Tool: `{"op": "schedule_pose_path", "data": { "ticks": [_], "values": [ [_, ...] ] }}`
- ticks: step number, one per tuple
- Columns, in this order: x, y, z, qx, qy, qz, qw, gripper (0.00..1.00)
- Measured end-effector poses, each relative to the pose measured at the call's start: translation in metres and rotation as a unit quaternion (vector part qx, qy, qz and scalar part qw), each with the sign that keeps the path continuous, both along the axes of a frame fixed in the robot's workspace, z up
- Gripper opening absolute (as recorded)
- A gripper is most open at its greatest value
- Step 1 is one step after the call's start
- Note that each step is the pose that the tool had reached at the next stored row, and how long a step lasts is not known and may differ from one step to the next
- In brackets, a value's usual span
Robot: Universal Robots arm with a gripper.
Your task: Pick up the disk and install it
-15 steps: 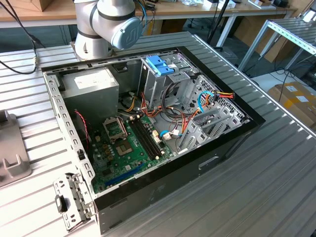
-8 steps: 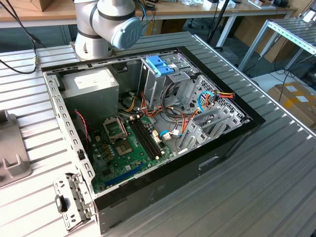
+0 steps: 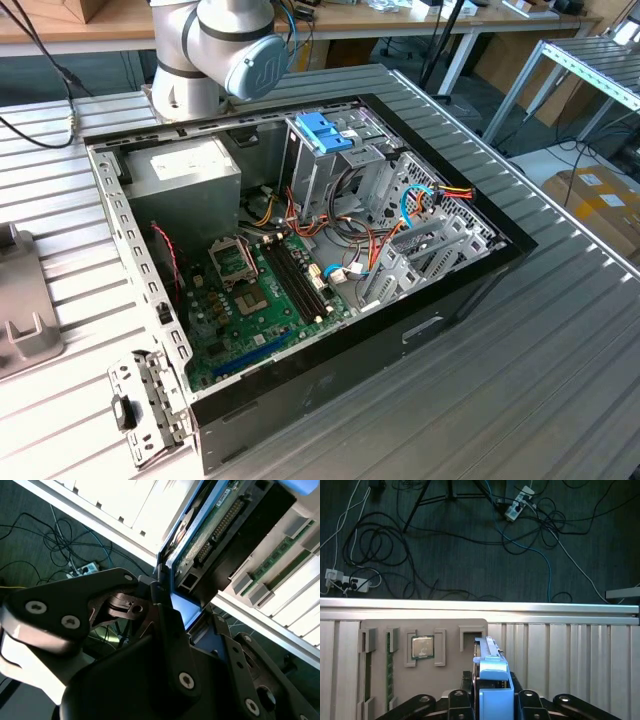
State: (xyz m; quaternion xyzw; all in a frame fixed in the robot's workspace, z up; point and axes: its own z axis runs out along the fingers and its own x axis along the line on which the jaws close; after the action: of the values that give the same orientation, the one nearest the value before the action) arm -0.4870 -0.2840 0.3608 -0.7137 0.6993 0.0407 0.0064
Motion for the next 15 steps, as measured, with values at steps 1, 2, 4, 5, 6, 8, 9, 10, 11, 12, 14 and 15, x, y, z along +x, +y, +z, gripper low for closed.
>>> {"op": "schedule_pose_path", "data": {
  "ticks": [1,2,4,5,6,8,9,10,11,12,14,15],
  "values": [
    [0.0,-0.0001,0.0004,0.0006,0.0,0.0,1.0,0.37],
    [0.0,-0.0001,0.0007,0.001,0.0,0.0,1.0,0.37],
    [0.0,-0.0003,0.0014,0.0024,0.0,0.0,1.0,0.37],
    [0.0,-0.0004,0.0017,0.003,0.0001,0.0,1.0,0.37],
    [0.0001,-0.0007,0.0022,0.0045,0.0001,0.0,0.99999,0.37],
    [0.0,-0.0011,0.0025,0.0063,0.0,0.0,0.99998,0.37],
    [0.0,-0.0013,0.0027,0.0071,0.0,0.0,0.99997,0.37],
    [0.0,-0.0016,0.0027,0.0078,0.0,0.0,0.99997,0.37],
    [0.0,-0.0023,0.0027,0.0088,0.0,0.0,0.99996,0.37],
    [0.0,-0.0029,0.0028,0.0094,0.0,0.0,0.99996,0.37],
    [0.0,-0.004,0.0029,0.0108,0.0,0.0,0.99994,0.37],
    [0.0,-0.0046,0.0029,0.0114,0.0,0.0,0.99993,0.37]
  ]
}}
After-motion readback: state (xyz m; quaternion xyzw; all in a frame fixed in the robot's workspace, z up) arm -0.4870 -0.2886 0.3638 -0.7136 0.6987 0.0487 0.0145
